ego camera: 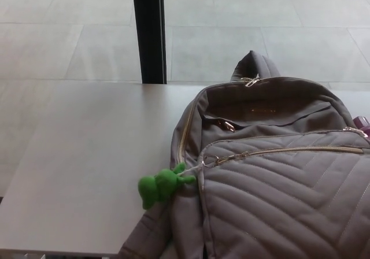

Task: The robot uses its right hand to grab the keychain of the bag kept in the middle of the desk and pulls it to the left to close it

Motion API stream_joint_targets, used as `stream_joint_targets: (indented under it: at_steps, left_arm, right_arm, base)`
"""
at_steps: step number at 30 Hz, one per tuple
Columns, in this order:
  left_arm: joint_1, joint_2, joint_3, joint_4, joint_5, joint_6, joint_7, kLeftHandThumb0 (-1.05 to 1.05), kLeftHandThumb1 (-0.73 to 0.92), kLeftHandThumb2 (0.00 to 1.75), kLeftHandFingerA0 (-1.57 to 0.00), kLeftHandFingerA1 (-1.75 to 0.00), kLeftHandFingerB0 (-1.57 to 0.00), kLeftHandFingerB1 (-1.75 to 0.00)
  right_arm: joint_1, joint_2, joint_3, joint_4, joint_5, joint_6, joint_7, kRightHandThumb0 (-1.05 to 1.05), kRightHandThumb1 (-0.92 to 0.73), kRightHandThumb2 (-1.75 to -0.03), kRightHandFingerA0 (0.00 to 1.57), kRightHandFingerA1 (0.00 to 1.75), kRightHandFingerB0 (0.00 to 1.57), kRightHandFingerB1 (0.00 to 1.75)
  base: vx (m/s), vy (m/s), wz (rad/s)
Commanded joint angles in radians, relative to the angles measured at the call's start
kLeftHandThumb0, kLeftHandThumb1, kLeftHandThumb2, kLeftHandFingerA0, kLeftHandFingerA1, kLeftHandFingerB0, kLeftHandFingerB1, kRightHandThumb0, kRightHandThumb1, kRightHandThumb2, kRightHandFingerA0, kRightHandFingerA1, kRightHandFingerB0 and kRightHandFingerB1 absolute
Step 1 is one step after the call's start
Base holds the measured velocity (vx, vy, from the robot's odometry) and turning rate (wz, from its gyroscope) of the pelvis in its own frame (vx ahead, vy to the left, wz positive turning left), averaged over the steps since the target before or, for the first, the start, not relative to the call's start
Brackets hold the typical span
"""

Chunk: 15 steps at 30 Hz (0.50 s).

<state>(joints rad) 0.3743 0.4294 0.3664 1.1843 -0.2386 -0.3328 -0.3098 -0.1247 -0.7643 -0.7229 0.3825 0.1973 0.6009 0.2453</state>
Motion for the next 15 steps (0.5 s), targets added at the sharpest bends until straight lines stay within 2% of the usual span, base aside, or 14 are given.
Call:
stream_joint_targets:
  at_steps: [1,2,3,4,5,6,8,9,10,12,13,14,15]
  left_arm:
    - [0.019,0.017,0.033,0.018,-0.019,-0.001,-0.024,-0.6,0.89,0.67,-0.73,-0.57,-0.56,-0.46]
    - [0.012,0.016,0.031,0.021,-0.015,-0.004,-0.022,-0.61,0.89,0.67,-0.72,-0.56,-0.54,-0.45]
    - [0.002,0.016,0.02,0.029,-0.001,-0.01,-0.014,-0.6,0.9,0.67,-0.73,-0.51,-0.5,-0.43]
    - [0.003,0.016,0.015,0.032,0.005,-0.014,-0.012,-0.6,0.9,0.67,-0.73,-0.51,-0.5,-0.43]
    - [0.007,0.014,0.01,0.029,0.009,-0.016,-0.012,-0.59,0.9,0.67,-0.72,-0.51,-0.47,-0.42]
    - [0.013,0.011,0.003,0.022,0.015,-0.017,-0.013,-0.59,0.9,0.67,-0.73,-0.54,-0.47,-0.43]
    - [0.021,0.008,0.0,0.016,0.017,-0.021,-0.017,-0.59,0.9,0.67,-0.73,-0.54,-0.47,-0.43]
    - [0.028,0.009,-0.004,0.017,0.019,-0.03,-0.03,-0.61,0.9,0.67,-0.72,-0.56,-0.47,-0.44]
    - [0.028,0.007,-0.002,0.028,0.019,-0.033,-0.027,-0.63,0.88,0.66,-0.76,-0.55,-0.48,-0.43]
    - [0.03,0.007,-0.001,0.031,0.018,-0.039,-0.03,-0.63,0.88,0.66,-0.76,-0.55,-0.48,-0.43]
    - [0.033,0.008,0.002,0.034,0.015,-0.04,-0.035,-0.64,0.88,0.66,-0.74,-0.54,-0.47,-0.43]
    - [0.035,0.01,0.008,0.044,0.008,-0.037,-0.05,-0.63,0.87,0.66,-0.73,-0.54,-0.47,-0.43]
    - [0.038,0.012,0.005,0.049,0.012,-0.039,-0.051,-0.64,0.87,0.66,-0.73,-0.53,-0.46,-0.43]
  right_arm:
    - [0.201,0.256,-0.393,0.269,0.157,-0.2,-0.298,-0.41,-0.73,-0.63,0.58,1.33,0.4,0.84]
    - [0.201,0.279,-0.356,0.286,0.124,-0.2,-0.321,-0.37,-0.7,-0.65,0.65,1.39,0.51,0.93]
    - [0.215,0.307,-0.309,0.318,0.095,-0.231,-0.31,-0.32,-0.67,-0.67,0.83,1.45,0.4,0.81]
    - [0.228,0.317,-0.299,0.328,0.085,-0.243,-0.299,-0.32,-0.67,-0.67,0.83,1.45,0.4,0.81]
    - [0.248,0.332,-0.277,0.328,0.07,-0.255,-0.286,-0.33,-0.69,-0.64,0.63,1.22,0.29,0.7]
    - [0.279,0.362,-0.233,0.339,0.038,-0.285,-0.268,-0.32,-0.69,-0.64,0.61,1.23,0.36,0.73]
    - [0.299,0.366,-0.223,0.353,0.031,-0.308,-0.263,-0.32,-0.69,-0.64,0.61,1.23,0.36,0.73]
    - [0.331,0.386,-0.203,0.326,0.02,-0.311,-0.248,-0.32,-0.67,-0.68,0.68,1.2,0.51,0.85]
    - [0.357,0.409,-0.168,0.311,0.005,-0.308,-0.222,-0.29,-0.61,-0.66,0.55,1.04,0.44,0.75]
    - [0.381,0.421,-0.158,0.297,0.008,-0.313,-0.208,-0.29,-0.61,-0.66,0.55,1.04,0.44,0.75]
    - [0.387,0.416,-0.14,0.323,0.001,-0.319,-0.204,-0.27,-0.61,-0.62,0.56,1.03,0.37,0.7]
    - [0.402,0.414,-0.125,0.332,-0.007,-0.321,-0.198,-0.28,-0.62,-0.62,0.55,0.97,0.38,0.69]
    - [0.416,0.412,-0.121,0.335,-0.007,-0.325,-0.19,-0.28,-0.63,-0.61,0.56,0.92,0.32,0.65]
  base:
    - [0.0,0.0,0.0]
    - [0.0,0.0,0.0]
    - [0.0,0.0,0.0]
    - [0.0,0.0,0.0]
    - [0.0,0.0,0.0]
    - [0.0,0.0,0.0]
    - [0.0,0.0,0.0]
    - [0.0,0.0,0.0]
    - [0.0,0.0,0.0]
    - [0.0,0.0,0.0]
    - [0.0,0.0,0.0]
    - [0.0,0.0,0.0]
    - [0.0,0.0,0.0]
